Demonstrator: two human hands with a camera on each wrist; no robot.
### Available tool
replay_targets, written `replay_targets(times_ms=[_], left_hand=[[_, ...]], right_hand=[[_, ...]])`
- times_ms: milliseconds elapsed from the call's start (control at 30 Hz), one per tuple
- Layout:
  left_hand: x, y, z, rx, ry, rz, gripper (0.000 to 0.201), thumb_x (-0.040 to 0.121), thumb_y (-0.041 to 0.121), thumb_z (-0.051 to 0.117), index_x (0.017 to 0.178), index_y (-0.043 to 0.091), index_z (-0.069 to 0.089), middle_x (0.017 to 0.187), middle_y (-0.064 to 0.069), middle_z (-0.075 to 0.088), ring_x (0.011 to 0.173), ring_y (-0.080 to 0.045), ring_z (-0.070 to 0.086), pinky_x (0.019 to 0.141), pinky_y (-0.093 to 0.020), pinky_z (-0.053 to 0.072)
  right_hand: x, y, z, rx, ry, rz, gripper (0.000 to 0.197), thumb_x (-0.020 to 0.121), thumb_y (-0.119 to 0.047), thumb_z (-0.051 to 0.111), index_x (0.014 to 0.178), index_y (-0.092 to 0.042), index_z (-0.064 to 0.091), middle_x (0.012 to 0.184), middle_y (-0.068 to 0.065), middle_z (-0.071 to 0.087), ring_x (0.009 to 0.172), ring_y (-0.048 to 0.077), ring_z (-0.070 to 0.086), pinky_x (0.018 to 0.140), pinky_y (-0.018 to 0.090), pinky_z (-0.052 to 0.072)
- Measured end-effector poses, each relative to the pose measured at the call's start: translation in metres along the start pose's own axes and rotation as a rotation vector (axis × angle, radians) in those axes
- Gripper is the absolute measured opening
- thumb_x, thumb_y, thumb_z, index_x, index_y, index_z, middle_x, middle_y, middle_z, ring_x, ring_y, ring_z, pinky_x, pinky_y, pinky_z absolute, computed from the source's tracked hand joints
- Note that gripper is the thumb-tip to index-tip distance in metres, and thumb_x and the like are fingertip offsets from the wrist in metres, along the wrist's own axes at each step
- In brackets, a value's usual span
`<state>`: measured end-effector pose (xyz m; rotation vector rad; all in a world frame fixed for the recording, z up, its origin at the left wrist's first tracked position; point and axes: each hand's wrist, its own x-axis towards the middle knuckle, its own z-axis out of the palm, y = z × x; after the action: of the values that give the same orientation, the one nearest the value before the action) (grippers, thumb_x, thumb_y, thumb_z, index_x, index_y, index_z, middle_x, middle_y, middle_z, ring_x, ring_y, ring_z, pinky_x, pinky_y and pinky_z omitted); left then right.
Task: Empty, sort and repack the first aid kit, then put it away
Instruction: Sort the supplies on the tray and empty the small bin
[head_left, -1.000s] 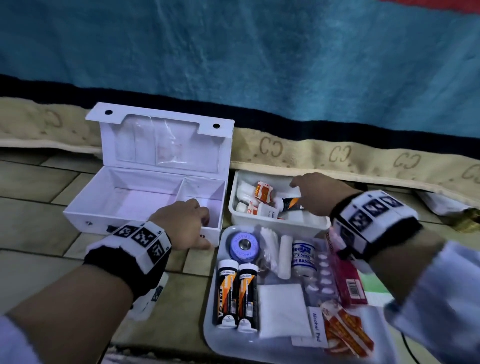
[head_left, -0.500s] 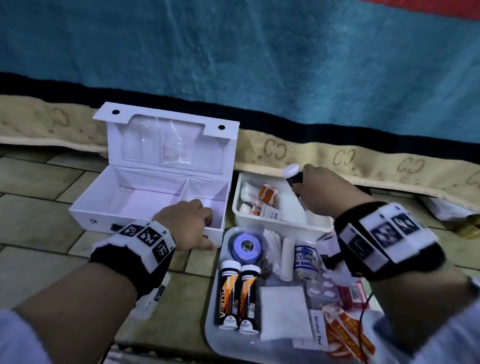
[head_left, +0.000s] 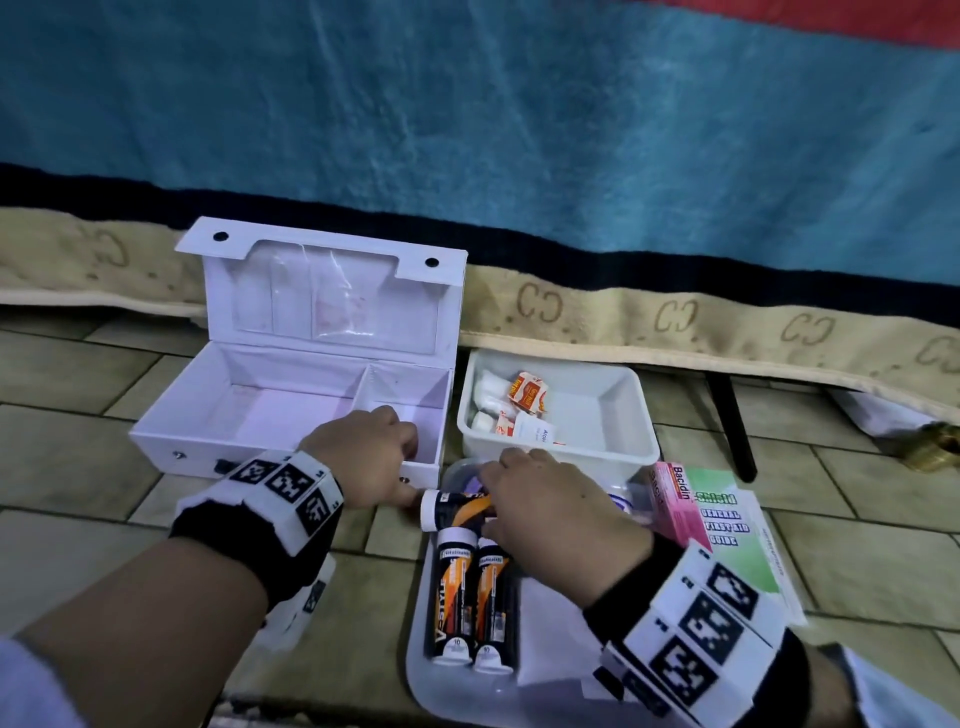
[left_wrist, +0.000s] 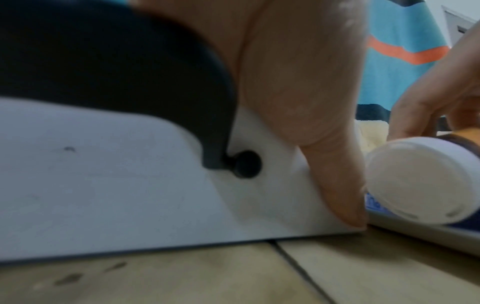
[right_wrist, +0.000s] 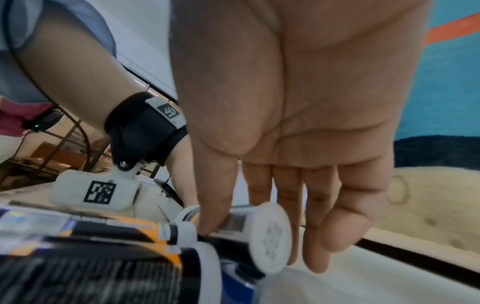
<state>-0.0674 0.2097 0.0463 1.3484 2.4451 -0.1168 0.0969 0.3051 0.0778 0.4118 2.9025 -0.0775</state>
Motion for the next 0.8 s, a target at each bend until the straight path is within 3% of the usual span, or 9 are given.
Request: replay_targets(times_ms=[100, 267, 400, 533, 700, 800], left_hand=[[0.001, -0.001, 0.0, 0.013, -0.001, -0.003, 0.046, 0.082, 0.049, 0.057, 0.12, 0.026, 0.05, 0.124, 0.0, 0.045, 0.11, -0.021, 0.048, 0.085, -0.037, 0.046], [0.002, -0.001, 0.001, 0.016, -0.009, -0.001, 0.045, 0.083, 0.047, 0.057, 0.121, 0.025, 0.049, 0.124, 0.0, 0.044, 0.11, -0.021, 0.048, 0.086, -0.037, 0.046], [0.002, -0.002, 0.001, 0.02, -0.017, 0.007, 0.043, 0.083, 0.039, 0.06, 0.121, 0.025, 0.048, 0.123, 0.0, 0.044, 0.109, -0.022, 0.049, 0.087, -0.039, 0.048], [0.002, -0.003, 0.001, 0.022, -0.006, 0.022, 0.04, 0.084, 0.033, 0.06, 0.121, 0.025, 0.049, 0.121, -0.001, 0.045, 0.108, -0.023, 0.05, 0.085, -0.037, 0.048], [0.001, -0.002, 0.0, -0.01, -0.03, 0.003, 0.047, 0.078, 0.047, 0.062, 0.118, 0.027, 0.049, 0.119, 0.002, 0.045, 0.107, -0.02, 0.049, 0.088, -0.039, 0.048], [0.0, 0.0, -0.002, -0.064, -0.033, -0.026, 0.057, 0.068, 0.064, 0.055, 0.113, 0.03, 0.052, 0.117, 0.006, 0.046, 0.106, -0.017, 0.047, 0.089, -0.037, 0.046]], right_hand=[[-0.002, 0.005, -0.012, 0.027, -0.018, -0.009, 0.042, 0.089, -0.035, 0.057, 0.128, -0.026, 0.044, 0.123, 0.005, 0.051, 0.115, 0.027, 0.049, 0.09, 0.037, 0.041], [0.006, 0.029, -0.041, 0.131, -0.103, 0.084, 0.045, 0.087, -0.038, 0.061, 0.128, -0.023, 0.05, 0.128, 0.001, 0.055, 0.115, 0.021, 0.052, 0.093, 0.033, 0.043], [0.028, 0.054, -0.056, 0.072, -0.035, 0.241, 0.029, 0.093, -0.032, 0.053, 0.119, -0.02, 0.057, 0.121, 0.002, 0.059, 0.11, 0.022, 0.055, 0.091, 0.033, 0.044], [0.048, 0.066, -0.051, -0.028, -0.203, 0.173, 0.03, 0.097, -0.019, 0.044, 0.124, -0.019, 0.059, 0.128, 0.004, 0.057, 0.115, 0.022, 0.053, 0.09, 0.027, 0.039], [0.066, 0.073, -0.039, 0.047, -0.316, 0.145, 0.03, 0.093, -0.018, 0.051, 0.12, -0.024, 0.063, 0.129, -0.002, 0.057, 0.116, 0.017, 0.053, 0.084, 0.02, 0.036], [0.07, 0.076, -0.033, 0.078, -0.274, 0.154, 0.027, 0.09, -0.015, 0.056, 0.115, -0.019, 0.066, 0.121, 0.001, 0.063, 0.101, 0.016, 0.056, 0.077, 0.019, 0.037]])
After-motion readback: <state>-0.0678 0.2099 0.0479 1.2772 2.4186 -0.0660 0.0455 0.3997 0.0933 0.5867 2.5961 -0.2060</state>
